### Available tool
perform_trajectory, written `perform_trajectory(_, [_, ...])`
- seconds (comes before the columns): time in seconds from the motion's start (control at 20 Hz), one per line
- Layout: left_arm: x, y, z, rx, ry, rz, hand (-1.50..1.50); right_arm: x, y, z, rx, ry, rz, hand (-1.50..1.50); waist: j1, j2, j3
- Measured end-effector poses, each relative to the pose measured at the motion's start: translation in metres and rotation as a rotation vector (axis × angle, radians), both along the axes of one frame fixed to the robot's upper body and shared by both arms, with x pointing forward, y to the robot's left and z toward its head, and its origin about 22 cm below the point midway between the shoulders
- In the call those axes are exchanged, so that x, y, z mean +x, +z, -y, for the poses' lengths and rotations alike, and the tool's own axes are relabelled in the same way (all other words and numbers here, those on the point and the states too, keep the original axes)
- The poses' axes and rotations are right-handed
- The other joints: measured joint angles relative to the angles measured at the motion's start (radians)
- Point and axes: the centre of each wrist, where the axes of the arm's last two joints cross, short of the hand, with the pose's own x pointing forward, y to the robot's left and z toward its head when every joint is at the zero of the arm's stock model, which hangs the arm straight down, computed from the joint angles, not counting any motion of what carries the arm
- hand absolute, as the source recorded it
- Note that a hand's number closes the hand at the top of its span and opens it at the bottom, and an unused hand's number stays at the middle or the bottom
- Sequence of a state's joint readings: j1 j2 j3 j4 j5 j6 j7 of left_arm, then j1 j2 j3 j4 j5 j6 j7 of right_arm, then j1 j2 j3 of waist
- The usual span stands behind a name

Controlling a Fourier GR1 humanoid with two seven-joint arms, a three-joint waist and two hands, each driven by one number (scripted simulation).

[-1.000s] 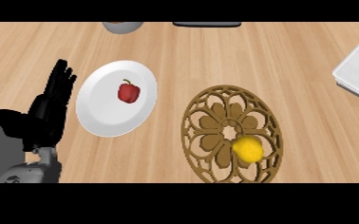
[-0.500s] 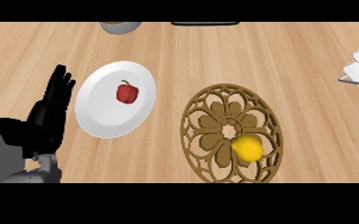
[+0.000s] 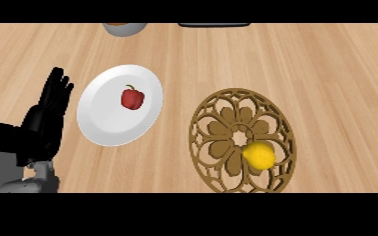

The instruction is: Pick the cupcake from the placemat and place it in the tiered shelf

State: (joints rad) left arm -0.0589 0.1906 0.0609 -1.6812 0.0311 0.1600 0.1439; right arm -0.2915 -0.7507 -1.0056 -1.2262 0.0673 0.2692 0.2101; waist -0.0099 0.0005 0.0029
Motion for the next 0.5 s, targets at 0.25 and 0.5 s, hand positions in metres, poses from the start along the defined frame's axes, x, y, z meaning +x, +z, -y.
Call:
perform_trajectory(0.25, [0.002,0.004,0.007,0.000,-0.003,0.002,0.00,-0.047,0.003,0.040,0.011,0.011,0.000,-1.50,0.001,-0.001,-0.001])
perform_trajectory(0.5, [-0.001,0.005,0.002,0.002,-0.007,0.003,0.00,-0.088,0.005,0.065,0.014,0.037,0.005,-1.50,0.003,-0.002,-0.002])
